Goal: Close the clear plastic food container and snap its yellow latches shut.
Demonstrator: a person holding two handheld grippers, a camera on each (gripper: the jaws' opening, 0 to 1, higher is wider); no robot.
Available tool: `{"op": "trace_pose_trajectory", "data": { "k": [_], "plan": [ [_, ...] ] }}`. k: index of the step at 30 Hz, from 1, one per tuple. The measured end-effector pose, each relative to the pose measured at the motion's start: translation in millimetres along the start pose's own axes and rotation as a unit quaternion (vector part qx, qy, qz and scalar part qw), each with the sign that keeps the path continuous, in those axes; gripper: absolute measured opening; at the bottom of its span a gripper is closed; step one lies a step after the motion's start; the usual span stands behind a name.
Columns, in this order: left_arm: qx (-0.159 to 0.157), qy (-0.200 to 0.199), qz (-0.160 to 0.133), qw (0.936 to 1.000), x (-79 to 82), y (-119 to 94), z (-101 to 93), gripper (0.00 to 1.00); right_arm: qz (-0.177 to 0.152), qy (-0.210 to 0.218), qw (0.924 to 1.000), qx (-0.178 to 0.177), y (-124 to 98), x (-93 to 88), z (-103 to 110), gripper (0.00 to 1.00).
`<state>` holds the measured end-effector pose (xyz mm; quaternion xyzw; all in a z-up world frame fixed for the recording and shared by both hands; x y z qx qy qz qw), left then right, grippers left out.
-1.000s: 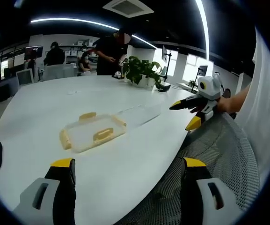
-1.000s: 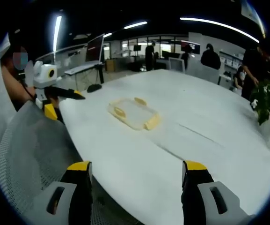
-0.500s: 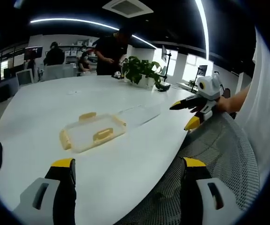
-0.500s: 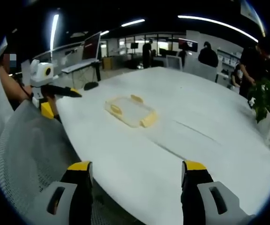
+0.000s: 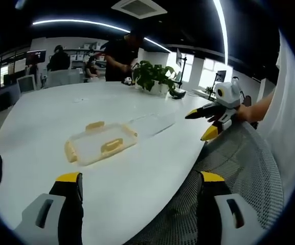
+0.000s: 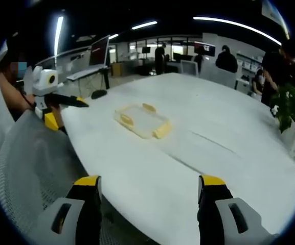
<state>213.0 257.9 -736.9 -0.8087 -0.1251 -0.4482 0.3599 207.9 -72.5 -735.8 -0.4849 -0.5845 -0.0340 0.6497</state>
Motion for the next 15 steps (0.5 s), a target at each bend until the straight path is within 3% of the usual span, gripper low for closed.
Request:
{"op": "trace_pose_trajectory", "data": {
  "k": [15],
  "plan": [
    [-0.007,0.013,0.016,0.9998,-0.5,2.3,-5.1,0.93,0.003,-0.005,1.0000,0.000,-0.2,-0.5,-0.5,0.77]
  ]
}}
Point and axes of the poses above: the point that each gripper's makers call its tool centre point, and the gripper's own axes: y roughly forward along the fingers, z roughly to its left, x roughly out of its top, the point moved 9 cm from there along -y, roughly backward along the fingers, and after that the axes turned 12 degrees about -y, right-handed, at the moved point
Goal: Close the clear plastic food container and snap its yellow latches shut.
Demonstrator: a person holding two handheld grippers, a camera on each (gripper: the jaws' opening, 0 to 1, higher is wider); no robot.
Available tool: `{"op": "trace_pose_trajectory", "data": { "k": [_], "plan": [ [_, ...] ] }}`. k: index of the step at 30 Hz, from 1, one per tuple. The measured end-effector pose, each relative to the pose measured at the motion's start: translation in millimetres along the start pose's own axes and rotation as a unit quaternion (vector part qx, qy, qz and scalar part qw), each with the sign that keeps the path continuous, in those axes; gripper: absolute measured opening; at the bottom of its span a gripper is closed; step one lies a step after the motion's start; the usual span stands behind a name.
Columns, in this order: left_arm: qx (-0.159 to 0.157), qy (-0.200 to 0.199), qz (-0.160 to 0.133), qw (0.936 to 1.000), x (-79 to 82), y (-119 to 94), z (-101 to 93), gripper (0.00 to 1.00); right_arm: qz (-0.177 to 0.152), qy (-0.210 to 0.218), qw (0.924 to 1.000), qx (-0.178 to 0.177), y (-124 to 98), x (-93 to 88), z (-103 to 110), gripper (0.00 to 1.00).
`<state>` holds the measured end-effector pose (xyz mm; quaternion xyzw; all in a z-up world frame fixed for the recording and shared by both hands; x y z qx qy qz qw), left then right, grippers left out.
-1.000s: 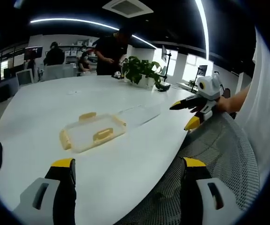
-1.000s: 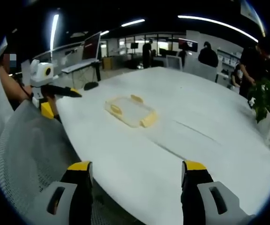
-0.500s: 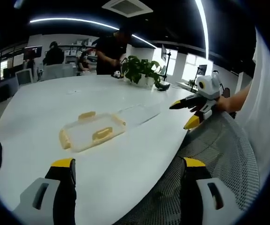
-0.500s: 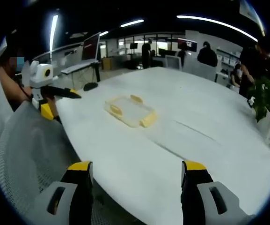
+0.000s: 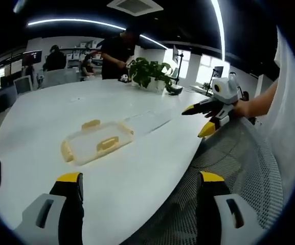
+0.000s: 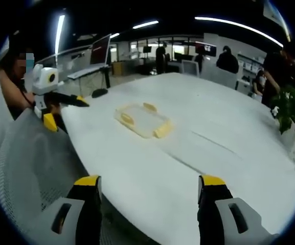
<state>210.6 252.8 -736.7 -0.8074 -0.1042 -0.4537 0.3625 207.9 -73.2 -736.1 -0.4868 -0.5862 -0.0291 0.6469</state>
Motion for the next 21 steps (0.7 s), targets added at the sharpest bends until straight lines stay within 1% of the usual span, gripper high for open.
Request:
{"op": "trace_pose_trajectory", "data": {
  "k": [5,8,14,21],
  "plan": [
    [-0.005,-0.003,0.000,1.0000,-0.7,0.8,0.7,0.93,0.002,-0.007,1.0000,0.000,-0.1,0.6,0.9,0.77],
    [-0.007,0.000,0.002,1.0000,-0.8,1.2,0.0,0.93,0.005,-0.007,1.0000,0.005,0.8,0.0,1.5,0.76],
    [-0.006,-0.012,-0.002,0.9999,-0.8,0.7,1.4,0.93,0.004,-0.012,0.9998,0.016,2.8,0.4,3.5,0.76],
    [-0.012,-0.011,0.000,0.9999,-2.0,1.8,1.0,0.93,0.007,-0.015,0.9996,0.023,4.1,-0.1,5.2,0.76]
  ]
}}
Point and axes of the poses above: the point that each gripper's makers call its tool centre point, and the gripper's own axes: y roughly forward along the fingers, z roughly to its left, x roughly out of its top, the point moved 9 cm from there along -y, roughly backward along the fingers, and after that the axes turned 12 degrees about -y, right-handed, at the moved point
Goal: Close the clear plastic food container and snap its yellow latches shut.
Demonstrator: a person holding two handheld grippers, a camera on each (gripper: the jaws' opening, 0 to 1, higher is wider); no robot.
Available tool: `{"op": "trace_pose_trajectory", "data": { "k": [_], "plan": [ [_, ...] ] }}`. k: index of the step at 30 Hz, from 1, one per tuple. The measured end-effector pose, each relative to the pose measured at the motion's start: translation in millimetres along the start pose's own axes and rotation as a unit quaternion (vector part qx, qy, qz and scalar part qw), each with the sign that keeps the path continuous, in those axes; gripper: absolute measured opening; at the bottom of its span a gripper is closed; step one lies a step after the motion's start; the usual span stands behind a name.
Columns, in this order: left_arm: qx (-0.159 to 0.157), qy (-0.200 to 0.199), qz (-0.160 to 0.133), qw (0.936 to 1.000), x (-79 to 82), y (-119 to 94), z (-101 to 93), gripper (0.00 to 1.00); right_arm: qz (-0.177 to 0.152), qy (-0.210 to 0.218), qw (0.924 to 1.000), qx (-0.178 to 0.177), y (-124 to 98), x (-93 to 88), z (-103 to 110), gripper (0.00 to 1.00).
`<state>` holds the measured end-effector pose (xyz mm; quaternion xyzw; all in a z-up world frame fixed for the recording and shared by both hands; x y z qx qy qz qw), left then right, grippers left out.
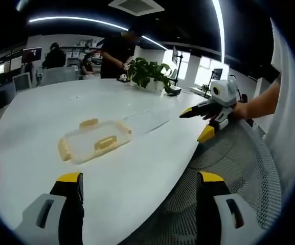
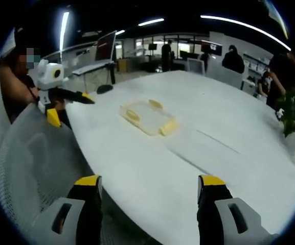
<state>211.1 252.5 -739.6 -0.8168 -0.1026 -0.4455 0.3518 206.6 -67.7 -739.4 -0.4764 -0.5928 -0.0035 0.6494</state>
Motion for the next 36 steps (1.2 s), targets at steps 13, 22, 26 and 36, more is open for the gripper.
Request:
{"op": "trace_pose_trajectory", "data": {
  "k": [13,22,26,36],
  "plan": [
    [0.001,-0.003,0.010,0.9999,1.7,1.2,1.7,0.93,0.019,-0.021,0.9993,0.025,3.0,1.7,3.2,0.76],
    [-0.009,0.030,0.027,0.9991,17.0,11.7,8.2,0.93,0.028,-0.057,0.9967,0.050,7.7,5.9,-0.5,0.71],
    [-0.013,0.046,0.036,0.9982,18.6,15.2,8.7,0.91,0.026,-0.069,0.9954,0.062,11.7,7.0,-1.2,0.70],
    [-0.011,0.077,0.049,0.9958,18.5,18.9,15.8,0.89,0.026,-0.107,0.9911,0.075,22.0,8.7,-10.4,0.66]
  ]
}}
Point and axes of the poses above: the point that each gripper's makers call its tool centre point, and the gripper's own axes: y roughly forward along the fingers, z roughly to its left, x roughly out of its top, the point moved 9 cm from there along -y, roughly backward along the fingers, and after that the axes turned 12 degrees about -y, right-handed, at the moved point
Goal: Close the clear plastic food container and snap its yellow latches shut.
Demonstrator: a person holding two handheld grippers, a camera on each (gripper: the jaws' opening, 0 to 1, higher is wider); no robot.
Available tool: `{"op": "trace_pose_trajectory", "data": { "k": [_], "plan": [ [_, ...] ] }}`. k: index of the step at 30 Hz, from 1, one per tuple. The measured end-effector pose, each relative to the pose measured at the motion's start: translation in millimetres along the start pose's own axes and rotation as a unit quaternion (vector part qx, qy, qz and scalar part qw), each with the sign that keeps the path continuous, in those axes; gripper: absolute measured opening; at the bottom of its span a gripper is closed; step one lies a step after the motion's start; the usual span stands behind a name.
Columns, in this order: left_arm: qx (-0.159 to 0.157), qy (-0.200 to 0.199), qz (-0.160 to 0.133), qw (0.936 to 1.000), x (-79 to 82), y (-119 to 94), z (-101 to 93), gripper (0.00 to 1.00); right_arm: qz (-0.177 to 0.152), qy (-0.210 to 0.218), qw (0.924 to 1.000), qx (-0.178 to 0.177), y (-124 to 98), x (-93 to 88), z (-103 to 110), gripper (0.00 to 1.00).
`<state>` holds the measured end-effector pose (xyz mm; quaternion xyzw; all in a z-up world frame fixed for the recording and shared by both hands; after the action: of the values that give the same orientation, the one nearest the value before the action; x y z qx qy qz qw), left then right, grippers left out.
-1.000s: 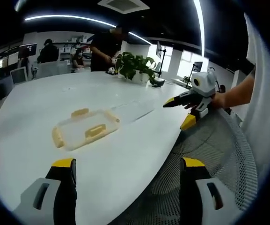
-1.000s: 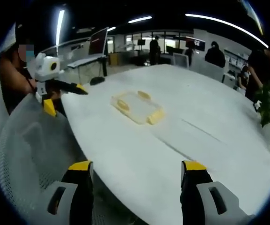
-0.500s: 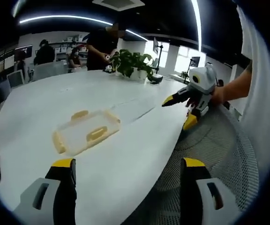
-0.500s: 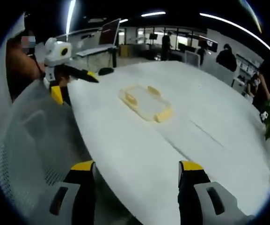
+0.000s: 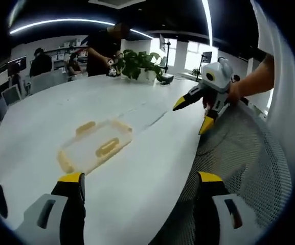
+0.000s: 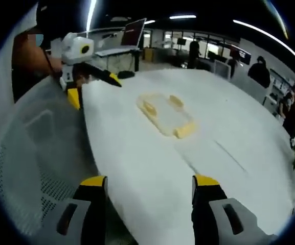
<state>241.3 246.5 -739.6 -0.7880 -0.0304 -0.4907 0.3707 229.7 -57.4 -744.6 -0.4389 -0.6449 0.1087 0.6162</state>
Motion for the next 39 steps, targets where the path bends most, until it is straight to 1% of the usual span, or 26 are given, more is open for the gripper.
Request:
{"op": "trace_pose_trajectory", "data": {
  "k": [4,8,13,16,20,29,39],
  "plan": [
    [-0.001,0.017,0.013,0.9998,2.2,0.5,4.5,0.88,-0.004,-0.009,0.9999,0.006,5.1,6.4,-6.2,0.65],
    [-0.006,0.023,0.017,0.9996,6.9,1.0,12.3,0.87,-0.005,-0.031,0.9994,0.015,12.3,13.0,-13.2,0.65],
    [-0.001,0.038,0.024,0.9990,10.3,4.5,23.9,0.86,-0.015,-0.036,0.9990,0.020,18.1,18.0,-24.4,0.64],
    [-0.001,0.044,0.026,0.9987,12.7,6.0,29.0,0.86,-0.013,-0.041,0.9989,0.019,21.0,18.7,-32.1,0.63],
    [-0.001,0.053,0.029,0.9982,14.7,6.8,34.8,0.86,-0.015,-0.048,0.9985,0.023,23.7,21.3,-37.6,0.62],
    [0.001,0.070,0.042,0.9967,18.8,5.9,52.0,0.85,-0.022,-0.080,0.9959,0.035,35.4,37.2,-49.6,0.61],
    [-0.001,0.088,0.056,0.9946,22.3,9.8,64.0,0.84,-0.022,-0.095,0.9942,0.045,44.6,46.1,-61.3,0.60]
  ]
}}
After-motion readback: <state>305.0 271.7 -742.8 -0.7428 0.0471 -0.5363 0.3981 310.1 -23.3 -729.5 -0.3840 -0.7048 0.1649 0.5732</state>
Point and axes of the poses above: the point that each gripper's makers call its tool centre point, and the gripper's own axes: y roughly forward along the fingers, z roughly to its left, x roughly out of its top, the point moved 9 cm from there along -y, roughly backward along the fingers, and after that the axes turned 12 degrees about -y, right-handed, at the moved point
